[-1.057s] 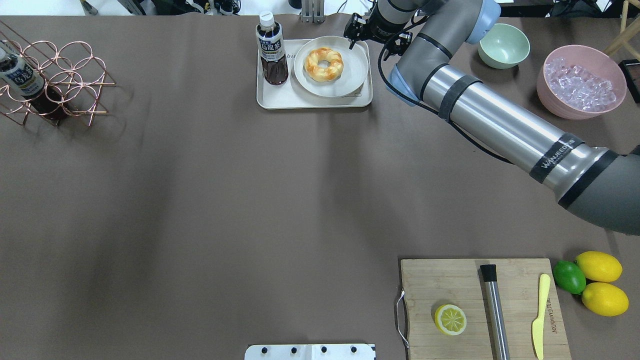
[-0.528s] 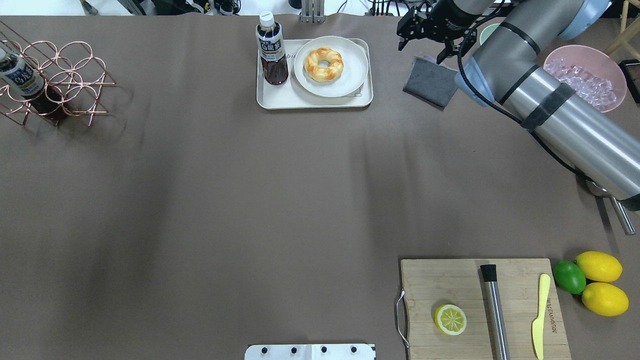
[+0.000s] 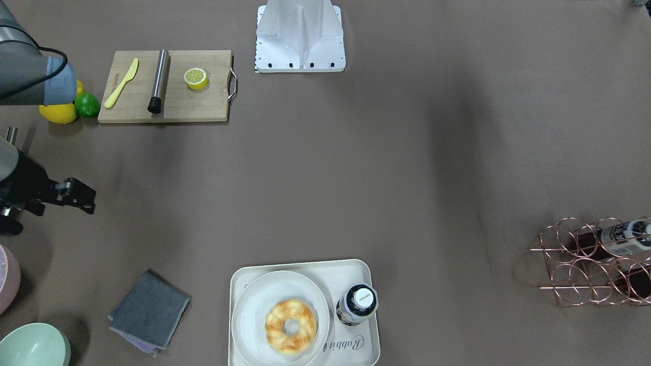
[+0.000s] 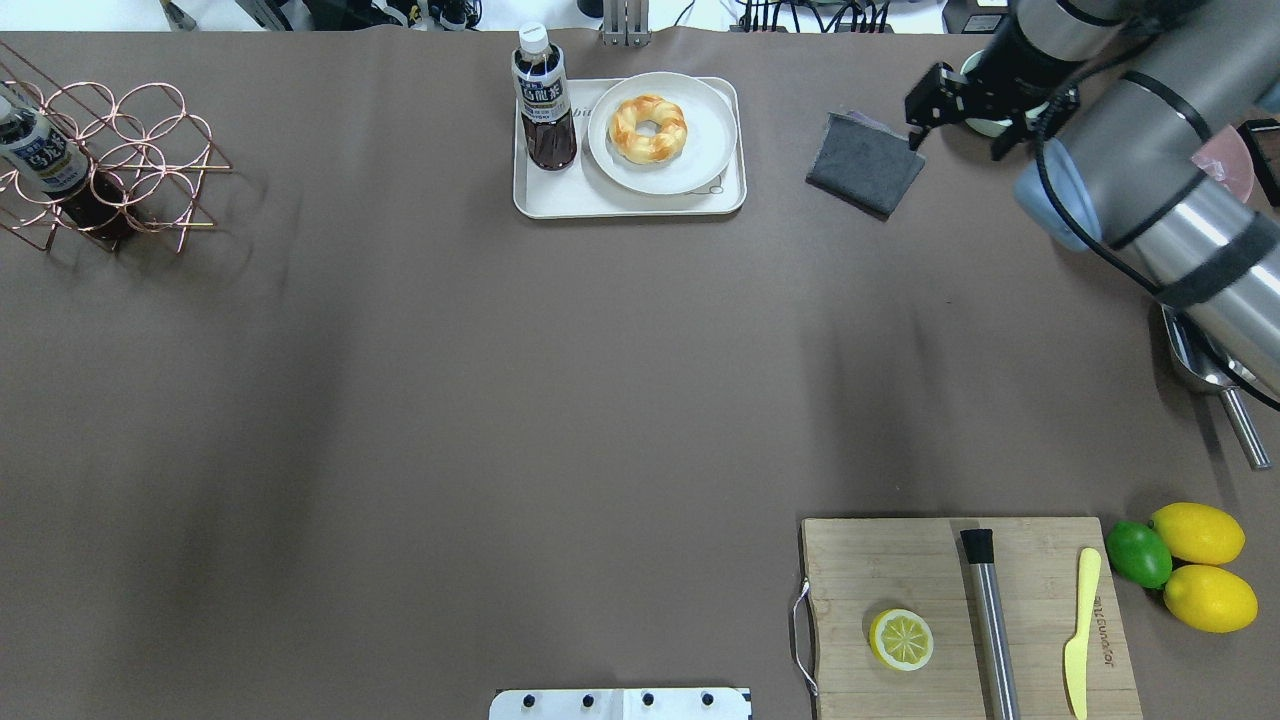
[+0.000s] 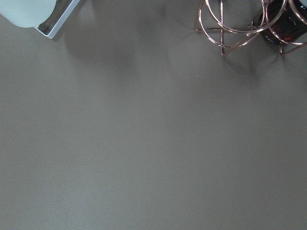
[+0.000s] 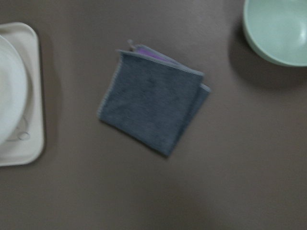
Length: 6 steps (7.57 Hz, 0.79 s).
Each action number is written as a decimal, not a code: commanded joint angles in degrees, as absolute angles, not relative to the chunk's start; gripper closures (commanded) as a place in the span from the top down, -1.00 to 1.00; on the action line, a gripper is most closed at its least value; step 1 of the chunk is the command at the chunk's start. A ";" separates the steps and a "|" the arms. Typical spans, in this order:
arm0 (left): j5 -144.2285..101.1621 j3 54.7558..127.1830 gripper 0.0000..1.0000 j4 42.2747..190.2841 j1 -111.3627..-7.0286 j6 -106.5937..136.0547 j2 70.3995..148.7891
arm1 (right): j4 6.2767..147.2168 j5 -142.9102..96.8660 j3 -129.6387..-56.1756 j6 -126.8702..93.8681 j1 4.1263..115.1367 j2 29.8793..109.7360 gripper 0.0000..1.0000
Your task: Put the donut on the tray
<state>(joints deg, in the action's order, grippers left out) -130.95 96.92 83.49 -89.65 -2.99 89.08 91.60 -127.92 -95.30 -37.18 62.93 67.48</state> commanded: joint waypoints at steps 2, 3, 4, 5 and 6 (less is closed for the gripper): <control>-130.96 96.94 0.96 83.50 -89.65 -3.08 89.47 | 93.25 -127.27 -102.66 -15.73 70.02 87.59 1.00; -130.96 96.94 0.96 83.58 -89.65 -2.99 89.47 | 93.34 -127.96 -101.00 -12.34 73.53 89.80 1.00; -130.96 96.94 0.96 83.50 -89.65 -2.99 89.56 | 93.17 -127.36 -99.07 -12.04 75.13 91.22 1.00; -130.96 96.86 0.96 83.41 -89.65 -3.08 89.65 | 92.90 -127.70 -96.36 -11.43 77.15 92.19 1.00; -130.87 96.77 0.96 83.41 -89.65 -3.08 89.65 | 92.90 -127.97 -94.33 -6.81 80.13 92.81 1.00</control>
<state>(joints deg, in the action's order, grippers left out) -130.95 96.90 83.46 -89.65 -3.03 89.59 93.06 -127.60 -98.02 -11.94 75.75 91.24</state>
